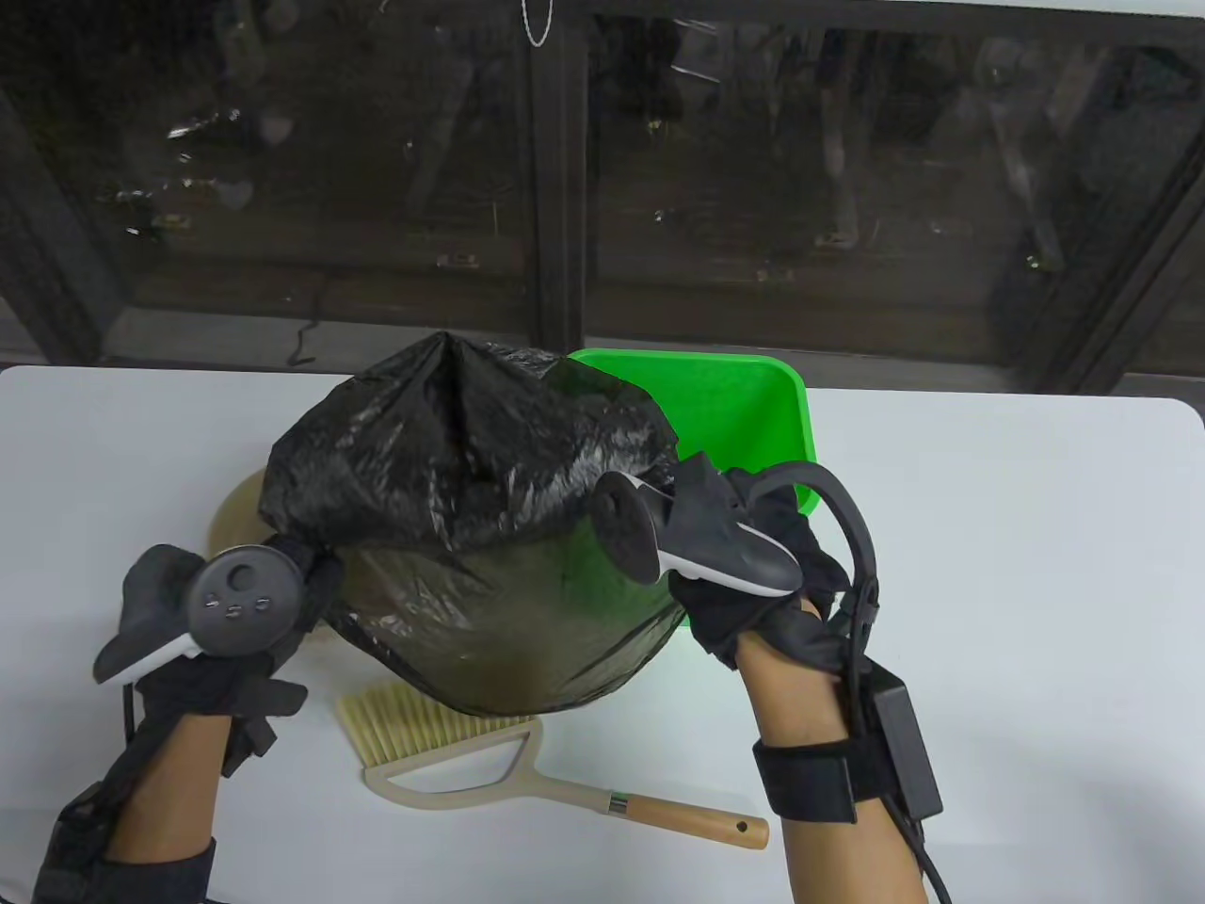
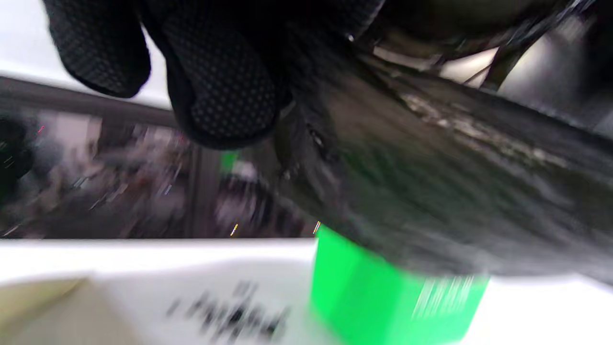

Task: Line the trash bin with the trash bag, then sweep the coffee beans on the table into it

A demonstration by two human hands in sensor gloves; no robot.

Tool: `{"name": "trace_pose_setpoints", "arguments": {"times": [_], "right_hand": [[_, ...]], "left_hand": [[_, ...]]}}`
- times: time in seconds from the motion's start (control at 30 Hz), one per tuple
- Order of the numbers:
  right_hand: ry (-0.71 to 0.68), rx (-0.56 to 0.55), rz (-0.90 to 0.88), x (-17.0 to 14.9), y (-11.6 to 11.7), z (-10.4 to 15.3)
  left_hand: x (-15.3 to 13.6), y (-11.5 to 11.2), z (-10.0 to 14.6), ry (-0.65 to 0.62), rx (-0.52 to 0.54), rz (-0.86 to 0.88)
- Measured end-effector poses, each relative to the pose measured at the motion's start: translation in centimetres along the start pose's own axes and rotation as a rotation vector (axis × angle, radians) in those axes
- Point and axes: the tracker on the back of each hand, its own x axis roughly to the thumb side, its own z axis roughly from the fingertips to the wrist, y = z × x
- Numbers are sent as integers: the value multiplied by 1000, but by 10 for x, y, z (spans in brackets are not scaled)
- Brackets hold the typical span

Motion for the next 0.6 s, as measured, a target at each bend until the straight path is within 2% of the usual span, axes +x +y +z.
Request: {"name": "trace_pose_setpoints", "arguments": {"times": [0.03, 0.07, 0.1, 0.13, 0.17, 0.23, 0.27, 0.3, 0.33, 0.37, 0.43, 0.47, 0.5, 0.53, 0.57, 0.6], "right_hand": [[5, -73, -13, 0, -15, 4], [5, -126, -26, -1, -27, 8], [16, -226, -51, -1, -44, 16], [28, -309, -63, -2, -52, 21], [38, -440, -85, -3, -62, 28], [72, -623, -129, -4, -66, 37], [85, -669, -141, -4, -61, 38], [91, -651, -135, -3, -54, 35], [93, -596, -126, -2, -44, 30], [86, -472, -109, 1, -27, 21], [58, -144, -46, 10, 11, 2], [35, 14, -6, 14, 25, -3], [12, 176, 43, 18, 41, -8], [-17, 290, 69, 20, 49, -10], [-28, 365, 71, 21, 55, -10], [-37, 395, 35, 21, 58, -10]], "left_hand": [[4, 12, 4, -8, 119, 8], [11, 28, 9, -26, 278, 5], [18, 41, 17, -62, 449, -9], [23, 48, 20, -93, 545, -24], [30, 56, 25, -111, 650, -52], [36, 59, 28, -122, 679, -93], [36, 54, 25, -116, 655, -112], [35, 49, 22, -107, 618, -130], [32, 37, 16, -83, 539, -167], [28, 26, 11, -62, 444, -195], [18, -2, -1, 1, 165, -234], [11, -17, -6, 36, -26, -232], [7, -27, -7, 45, -147, -220], [2, -35, -7, 40, -255, -200], [-2, -40, -5, 24, -315, -171], [-6, -41, -3, -17, -315, -116]]}}
